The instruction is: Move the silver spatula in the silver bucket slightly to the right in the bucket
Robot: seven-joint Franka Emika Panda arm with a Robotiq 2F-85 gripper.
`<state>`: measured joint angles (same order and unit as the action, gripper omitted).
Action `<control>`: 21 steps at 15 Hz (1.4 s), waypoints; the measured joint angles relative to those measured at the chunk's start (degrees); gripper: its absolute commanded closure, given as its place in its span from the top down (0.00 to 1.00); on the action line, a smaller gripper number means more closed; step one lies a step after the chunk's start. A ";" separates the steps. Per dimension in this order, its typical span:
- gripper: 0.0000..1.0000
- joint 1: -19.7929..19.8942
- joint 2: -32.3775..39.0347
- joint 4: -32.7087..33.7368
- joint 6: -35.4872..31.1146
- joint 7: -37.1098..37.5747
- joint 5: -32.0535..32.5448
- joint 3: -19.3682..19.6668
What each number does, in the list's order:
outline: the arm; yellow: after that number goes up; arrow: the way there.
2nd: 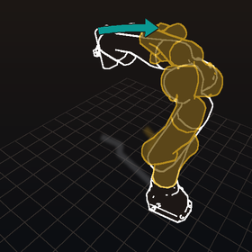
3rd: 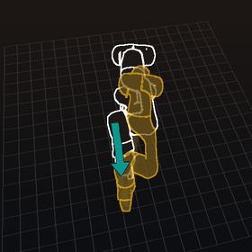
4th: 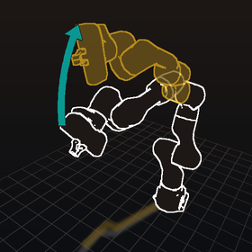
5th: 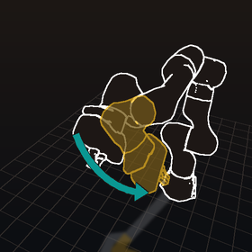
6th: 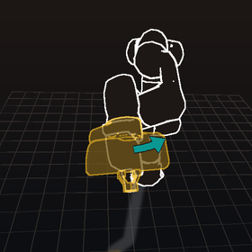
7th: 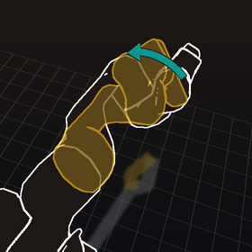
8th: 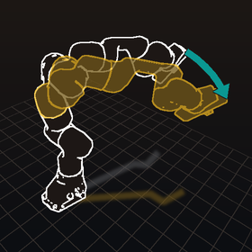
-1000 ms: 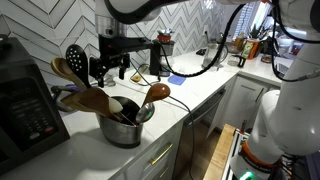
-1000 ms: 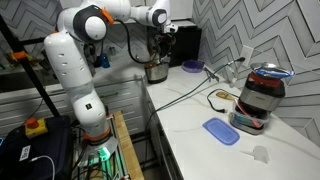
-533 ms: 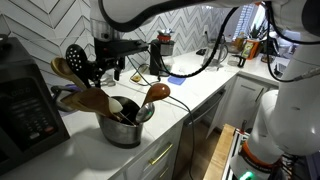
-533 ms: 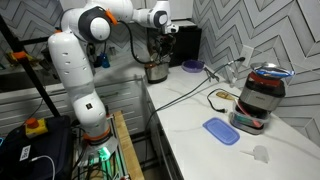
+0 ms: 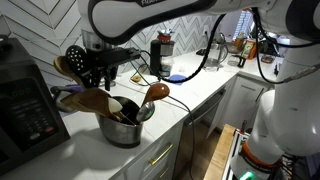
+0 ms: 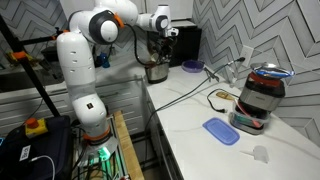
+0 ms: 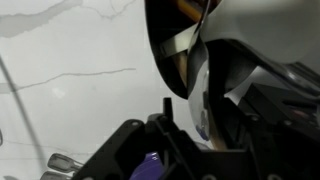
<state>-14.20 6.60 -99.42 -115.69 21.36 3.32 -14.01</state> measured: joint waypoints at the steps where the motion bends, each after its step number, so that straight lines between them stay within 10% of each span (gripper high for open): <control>1: 0.14 -0.25 0.38 0.34 0.09 0.50 0.44 0.00; 3: 0.00 -0.71 0.90 0.72 0.22 1.40 1.25 0.02; 15: 0.01 -2.16 -2.23 1.30 0.96 1.83 5.54 0.02; 21: 0.01 -2.85 -9.86 -3.78 -2.58 3.14 17.92 -1.56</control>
<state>-17.05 -3.25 -103.20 -118.28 24.49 21.24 -15.57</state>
